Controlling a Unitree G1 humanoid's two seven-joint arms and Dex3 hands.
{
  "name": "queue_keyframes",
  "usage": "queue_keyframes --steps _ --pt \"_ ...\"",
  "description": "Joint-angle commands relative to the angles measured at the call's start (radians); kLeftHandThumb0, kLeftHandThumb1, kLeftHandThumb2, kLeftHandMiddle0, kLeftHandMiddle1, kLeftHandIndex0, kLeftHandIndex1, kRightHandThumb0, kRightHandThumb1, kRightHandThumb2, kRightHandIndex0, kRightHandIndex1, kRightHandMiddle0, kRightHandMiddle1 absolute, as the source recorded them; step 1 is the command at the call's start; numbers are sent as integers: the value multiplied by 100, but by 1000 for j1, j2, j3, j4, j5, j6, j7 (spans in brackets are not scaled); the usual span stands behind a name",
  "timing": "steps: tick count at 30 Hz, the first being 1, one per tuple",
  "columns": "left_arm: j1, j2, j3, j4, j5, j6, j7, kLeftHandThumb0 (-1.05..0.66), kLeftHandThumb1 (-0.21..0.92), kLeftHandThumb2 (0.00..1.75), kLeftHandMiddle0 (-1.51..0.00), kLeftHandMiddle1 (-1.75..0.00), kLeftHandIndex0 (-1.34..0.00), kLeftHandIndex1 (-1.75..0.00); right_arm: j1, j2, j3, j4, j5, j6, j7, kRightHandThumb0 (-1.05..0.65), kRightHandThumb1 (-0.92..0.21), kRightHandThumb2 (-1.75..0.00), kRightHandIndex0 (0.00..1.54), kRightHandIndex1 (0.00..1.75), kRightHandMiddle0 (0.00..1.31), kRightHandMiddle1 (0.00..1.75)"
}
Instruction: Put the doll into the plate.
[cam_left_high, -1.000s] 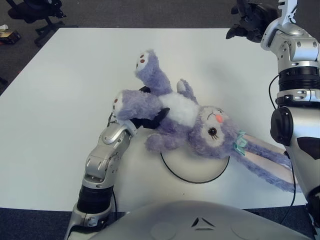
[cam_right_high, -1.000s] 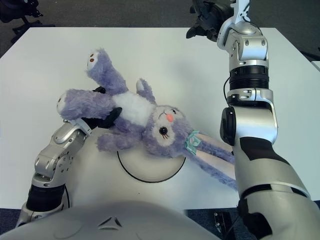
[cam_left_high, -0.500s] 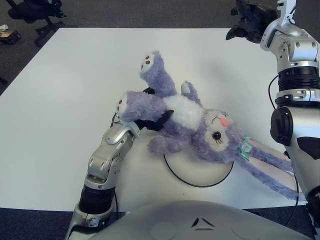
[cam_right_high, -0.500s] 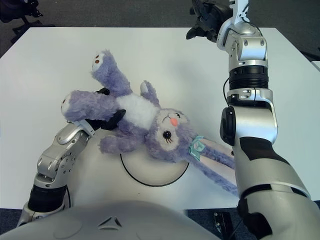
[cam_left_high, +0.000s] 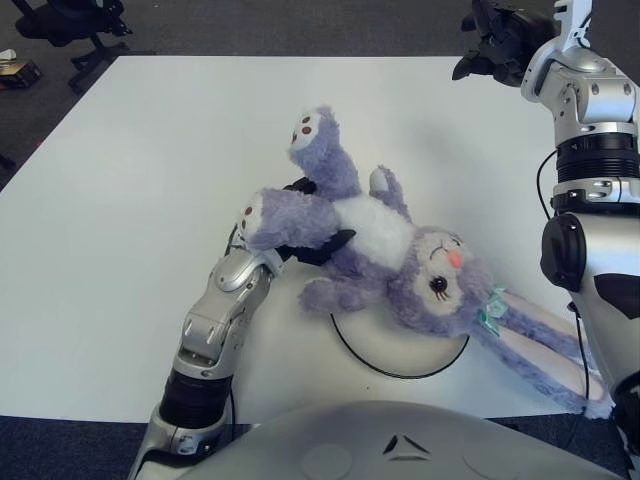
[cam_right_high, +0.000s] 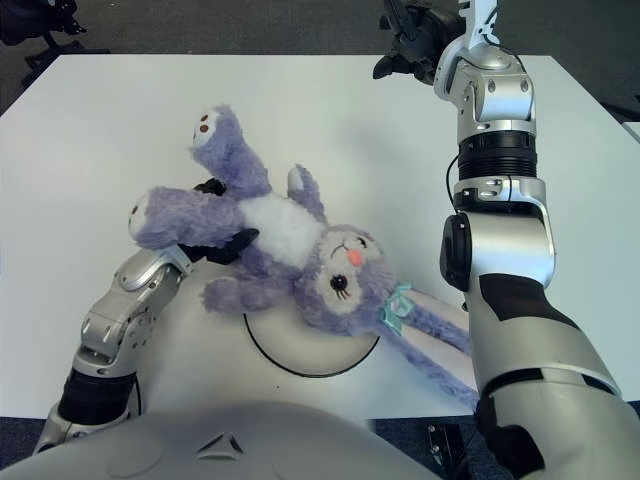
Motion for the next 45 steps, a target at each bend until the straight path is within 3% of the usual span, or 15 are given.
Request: queue_keyframes --steps 1,7,8,12,14,16,22,25,26,28,29,32,36,42,45 --pt "9 16 -2 -10 -16 10 -28 1 76 44 -49 -139 -61 -137 -2 1 -2 -15 -2 -5 -5 -35 -92 -44 76 88 28 165" --pt "9 18 -1 -11 -20 12 -30 0 80 38 -46 -139 -61 -127 -2 1 -2 -16 -2 -4 -5 -35 -92 -44 76 88 28 165" --pt "7 27 10 -5 -71 19 -79 0 81 38 -46 -139 -61 -127 -2 2 -2 -20 -2 2 -9 -35 -92 -44 76 88 28 165" --pt "-3 44 29 8 -155 15 -166 31 54 83 -58 -151 -60 -60 -3 2 -2 -25 -3 11 -16 -35 -92 -44 77 89 28 166" --pt "-6 46 32 11 -159 7 -177 37 49 92 -61 -153 -64 -45 -4 1 -2 -25 -3 12 -16 -35 -92 -44 77 89 28 166" --pt "-9 47 34 13 -160 1 -185 40 50 86 -66 -146 -68 -31 -4 0 -2 -25 -3 13 -16 -35 -92 -45 77 90 27 167" --pt "-14 49 36 18 -159 -7 -199 41 51 82 -69 -141 -72 -21 -6 -1 -2 -22 -4 12 -14 -35 -92 -45 77 91 27 167" --pt "-22 55 36 25 -154 -24 -217 38 77 35 -67 -130 -63 -11 -9 -5 -2 -13 -4 7 -9 -35 -92 -46 76 92 26 168" --pt "-23 56 36 27 -153 -28 -221 38 80 30 -67 -129 -62 -9 -9 -5 -2 -11 -4 6 -9 -35 -92 -46 76 92 26 168" --pt "-25 56 35 30 -150 -37 -227 -14 83 14 -69 -81 -59 -5 -10 -6 -2 -8 -4 5 -7 -35 -92 -46 76 92 26 168" --pt "-25 56 35 32 -149 -40 -228 -27 84 9 -74 -58 -59 -3 -10 -6 -2 -8 -4 4 -7 -35 -92 -46 75 92 26 168" --pt "-26 57 34 34 -149 -44 -230 -42 85 3 -82 -26 -58 -1 -10 -6 -2 -7 -4 4 -6 -35 -92 -46 75 93 25 168" --pt "-26 57 34 36 -149 -47 -231 -48 86 1 -85 -13 -58 0 -10 -6 -2 -7 -4 4 -6 -35 -92 -46 75 93 25 168" --pt "-13 29 33 82 -66 -247 -242 -54 87 1 -69 -2 -52 0 -7 -6 -3 1 -4 -4 -7 -35 -92 -47 75 94 25 169" --pt "-11 27 30 97 -54 -284 -243 -55 87 1 -67 -1 -51 0 -8 -6 -3 1 -4 -4 -7 -35 -92 -47 75 94 25 169"
